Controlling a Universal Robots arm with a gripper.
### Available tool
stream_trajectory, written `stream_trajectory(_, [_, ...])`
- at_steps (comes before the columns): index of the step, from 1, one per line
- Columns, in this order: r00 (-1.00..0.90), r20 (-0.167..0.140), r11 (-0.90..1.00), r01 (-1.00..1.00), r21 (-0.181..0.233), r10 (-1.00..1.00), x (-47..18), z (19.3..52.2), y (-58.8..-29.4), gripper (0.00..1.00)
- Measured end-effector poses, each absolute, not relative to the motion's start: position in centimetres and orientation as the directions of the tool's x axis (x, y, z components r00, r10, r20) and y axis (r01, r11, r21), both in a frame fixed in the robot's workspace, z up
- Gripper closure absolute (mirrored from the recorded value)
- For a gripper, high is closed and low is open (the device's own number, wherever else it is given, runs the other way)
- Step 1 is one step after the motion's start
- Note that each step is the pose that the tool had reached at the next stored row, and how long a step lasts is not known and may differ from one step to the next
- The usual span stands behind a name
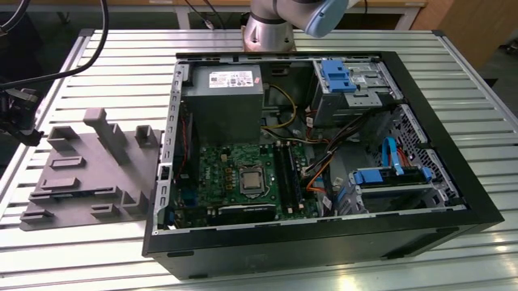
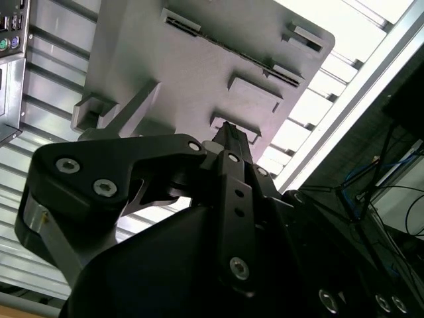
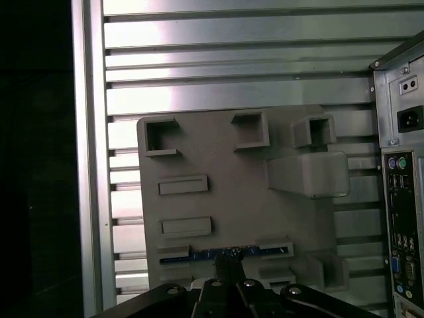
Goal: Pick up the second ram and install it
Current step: 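Pick up the second ram and move it above second insertion slot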
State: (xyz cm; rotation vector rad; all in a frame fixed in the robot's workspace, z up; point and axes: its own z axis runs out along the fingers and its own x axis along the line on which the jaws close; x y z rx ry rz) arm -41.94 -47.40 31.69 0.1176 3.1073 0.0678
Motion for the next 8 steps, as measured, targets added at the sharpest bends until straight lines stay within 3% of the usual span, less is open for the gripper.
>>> stream_trajectory(8, [-0.997, -0.03, 0.997, 0.066, 0.045, 0.068, -41.94, 31.69, -47.4, 0.89])
